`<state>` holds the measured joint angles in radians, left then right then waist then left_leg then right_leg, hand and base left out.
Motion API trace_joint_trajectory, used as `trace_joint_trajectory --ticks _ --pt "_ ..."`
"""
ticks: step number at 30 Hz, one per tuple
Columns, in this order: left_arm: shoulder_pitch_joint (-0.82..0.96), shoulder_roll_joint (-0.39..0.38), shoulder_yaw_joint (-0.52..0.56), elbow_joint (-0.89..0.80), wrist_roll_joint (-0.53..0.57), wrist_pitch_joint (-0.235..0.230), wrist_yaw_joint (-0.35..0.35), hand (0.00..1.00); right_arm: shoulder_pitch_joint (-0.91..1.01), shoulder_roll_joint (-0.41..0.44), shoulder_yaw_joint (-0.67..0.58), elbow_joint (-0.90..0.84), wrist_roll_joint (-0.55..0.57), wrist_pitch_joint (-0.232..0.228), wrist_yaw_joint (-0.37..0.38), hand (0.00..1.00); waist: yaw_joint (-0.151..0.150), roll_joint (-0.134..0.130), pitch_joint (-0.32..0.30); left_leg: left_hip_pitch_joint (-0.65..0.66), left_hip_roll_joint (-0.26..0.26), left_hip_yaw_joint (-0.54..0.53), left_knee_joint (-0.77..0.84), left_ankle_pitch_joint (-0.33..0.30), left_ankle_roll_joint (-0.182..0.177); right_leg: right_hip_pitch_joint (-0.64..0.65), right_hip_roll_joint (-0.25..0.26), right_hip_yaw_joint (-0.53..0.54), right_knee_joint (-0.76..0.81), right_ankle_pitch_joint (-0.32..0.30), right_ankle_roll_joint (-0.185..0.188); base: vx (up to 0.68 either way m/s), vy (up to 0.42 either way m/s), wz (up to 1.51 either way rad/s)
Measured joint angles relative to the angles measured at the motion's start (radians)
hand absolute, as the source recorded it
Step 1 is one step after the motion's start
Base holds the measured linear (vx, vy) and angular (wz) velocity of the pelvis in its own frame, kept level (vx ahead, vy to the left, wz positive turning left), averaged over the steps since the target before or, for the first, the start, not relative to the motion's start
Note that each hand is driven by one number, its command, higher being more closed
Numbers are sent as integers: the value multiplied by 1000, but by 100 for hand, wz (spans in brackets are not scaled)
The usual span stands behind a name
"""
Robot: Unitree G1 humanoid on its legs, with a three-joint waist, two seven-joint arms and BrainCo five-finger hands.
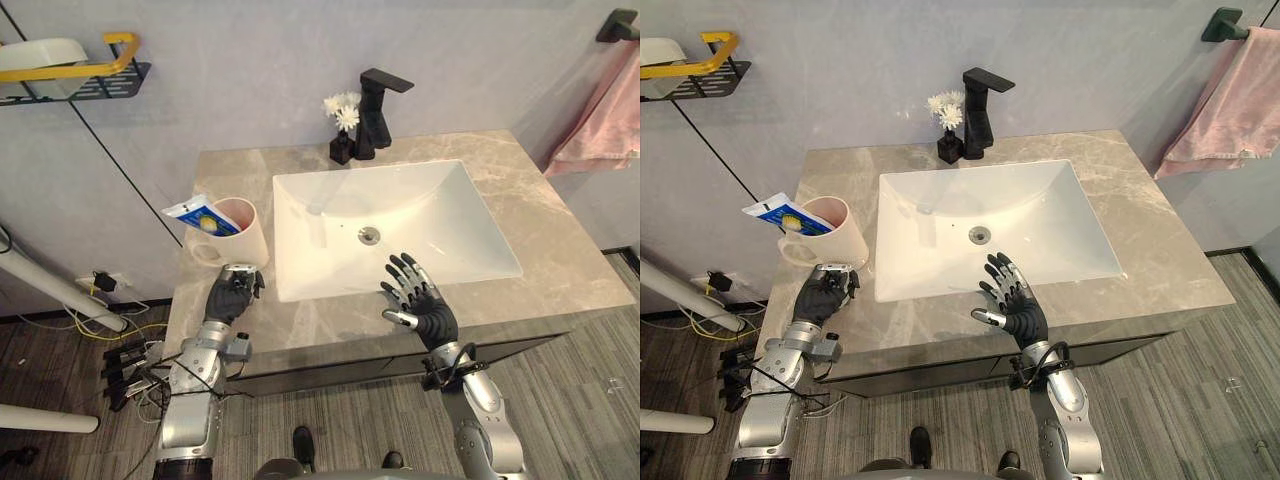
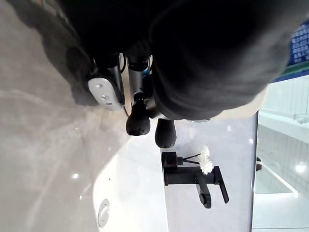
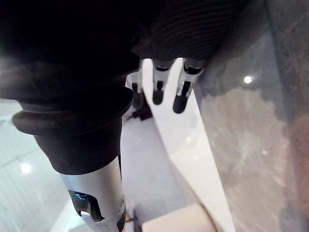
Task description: Organize washtable
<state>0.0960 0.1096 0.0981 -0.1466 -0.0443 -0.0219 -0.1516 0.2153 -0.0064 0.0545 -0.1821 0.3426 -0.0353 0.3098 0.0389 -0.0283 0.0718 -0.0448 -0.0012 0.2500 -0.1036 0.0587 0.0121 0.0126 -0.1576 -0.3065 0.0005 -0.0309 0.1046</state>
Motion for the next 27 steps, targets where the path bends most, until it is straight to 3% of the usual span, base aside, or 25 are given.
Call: trace_joint_trajectory --ticks 10,20,27 --pt "-45 -8 -17 42 -6 0 23 100 0 -1 3 0 0 2 -1 0 -1 -1 -2 0 -1 0 0 1 0 -1 -1 1 0 0 0 0 0 0" --pt "-107 -3 3 105 -81 -3 54 100 0 -17 3 2 0 4 -5 0 -2 -1 -17 -18 2 2 -1 1 0 -19 4 6 -3 17 -3 0 0 -1" --pt "-135 80 64 153 -78 6 47 100 6 -24 3 2 0 7 -4 0 -20 2 -19 -24 15 14 -1 -1 4 -35 16 9 -2 42 -16 -12 1 -5"
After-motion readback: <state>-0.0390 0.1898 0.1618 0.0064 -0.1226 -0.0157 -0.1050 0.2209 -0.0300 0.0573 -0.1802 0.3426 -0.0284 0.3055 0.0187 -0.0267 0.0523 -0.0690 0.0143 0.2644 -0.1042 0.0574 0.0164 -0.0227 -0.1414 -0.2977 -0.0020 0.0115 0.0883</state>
